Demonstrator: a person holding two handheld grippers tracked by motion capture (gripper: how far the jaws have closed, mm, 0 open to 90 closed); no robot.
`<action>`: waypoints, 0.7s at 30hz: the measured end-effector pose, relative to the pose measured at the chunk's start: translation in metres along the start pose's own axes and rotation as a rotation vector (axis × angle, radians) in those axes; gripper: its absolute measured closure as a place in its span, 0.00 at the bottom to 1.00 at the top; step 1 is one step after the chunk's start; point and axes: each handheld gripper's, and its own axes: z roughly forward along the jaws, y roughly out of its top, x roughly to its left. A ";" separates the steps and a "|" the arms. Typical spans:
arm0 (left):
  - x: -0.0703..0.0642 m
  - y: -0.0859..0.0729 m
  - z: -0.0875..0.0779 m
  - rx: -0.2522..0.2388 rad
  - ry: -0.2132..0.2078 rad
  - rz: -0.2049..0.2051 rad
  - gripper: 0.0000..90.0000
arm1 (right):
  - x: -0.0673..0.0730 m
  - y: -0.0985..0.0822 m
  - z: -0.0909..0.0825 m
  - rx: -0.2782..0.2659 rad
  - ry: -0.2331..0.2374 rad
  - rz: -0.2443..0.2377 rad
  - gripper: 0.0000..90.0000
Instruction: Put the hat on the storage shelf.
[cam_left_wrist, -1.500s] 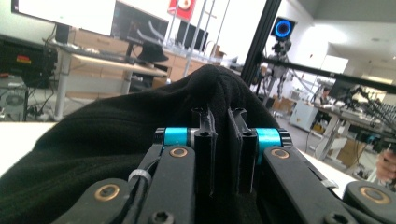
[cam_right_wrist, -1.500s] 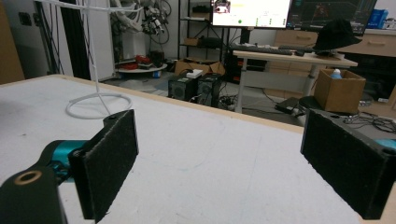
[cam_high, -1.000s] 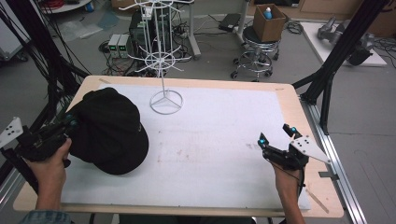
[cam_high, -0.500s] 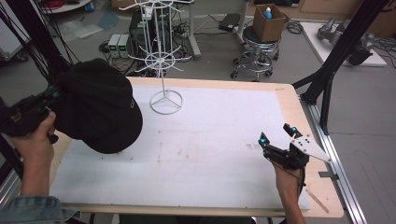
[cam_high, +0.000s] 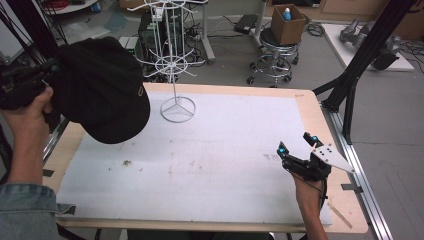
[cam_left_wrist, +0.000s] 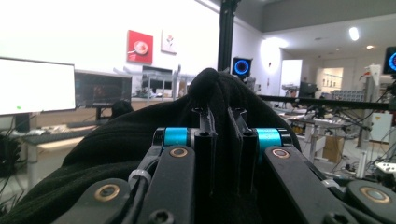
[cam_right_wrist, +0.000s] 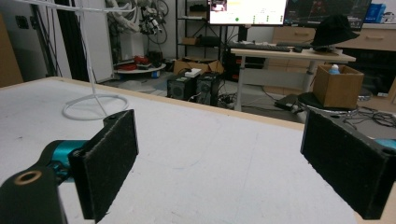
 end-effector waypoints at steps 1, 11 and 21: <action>0.001 0.004 0.002 -0.006 -0.003 0.002 0.92 | 0.000 0.000 0.000 0.000 -0.001 -0.001 0.11; 0.006 0.044 0.015 -0.042 -0.058 0.043 0.92 | -0.002 0.000 -0.002 0.002 -0.003 0.000 0.11; 0.011 0.078 0.030 -0.113 -0.116 0.046 0.92 | 0.002 -0.003 -0.005 0.015 -0.009 -0.015 0.11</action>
